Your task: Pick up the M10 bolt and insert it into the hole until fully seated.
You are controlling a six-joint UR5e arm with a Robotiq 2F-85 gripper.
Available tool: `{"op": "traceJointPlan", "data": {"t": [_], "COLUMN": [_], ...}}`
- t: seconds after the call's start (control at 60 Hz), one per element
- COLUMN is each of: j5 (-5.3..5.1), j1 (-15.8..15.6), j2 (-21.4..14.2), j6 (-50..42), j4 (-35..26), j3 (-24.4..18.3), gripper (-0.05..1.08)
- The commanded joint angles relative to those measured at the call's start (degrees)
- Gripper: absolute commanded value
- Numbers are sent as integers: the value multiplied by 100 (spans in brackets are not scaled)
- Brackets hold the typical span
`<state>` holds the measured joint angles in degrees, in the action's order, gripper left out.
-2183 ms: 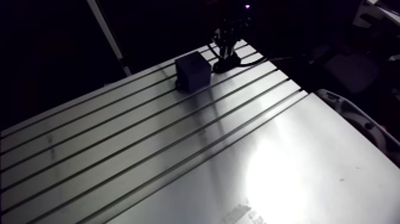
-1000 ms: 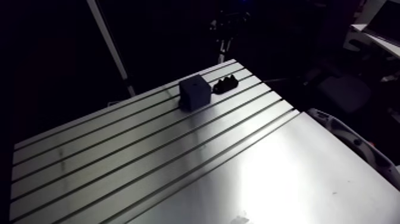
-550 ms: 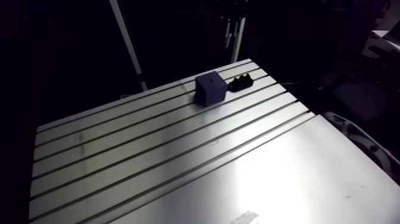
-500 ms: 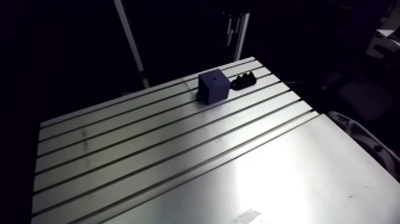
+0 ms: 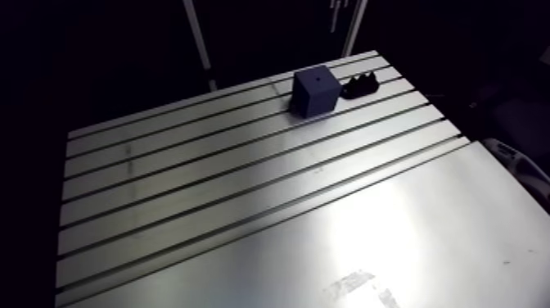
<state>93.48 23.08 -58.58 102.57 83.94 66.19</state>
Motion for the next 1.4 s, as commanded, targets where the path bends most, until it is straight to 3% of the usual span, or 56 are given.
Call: {"op": "traceJointPlan", "data": {"t": [0.017,0.667,1.4], "j5": [60,50,60], "j1": [-13,-155,-154], "j2": [45,194,326], "j6": [-22,-224,-242], "j4": [-59,440,479], "j3": [43,345,371], "gripper": [108,108,108]}}
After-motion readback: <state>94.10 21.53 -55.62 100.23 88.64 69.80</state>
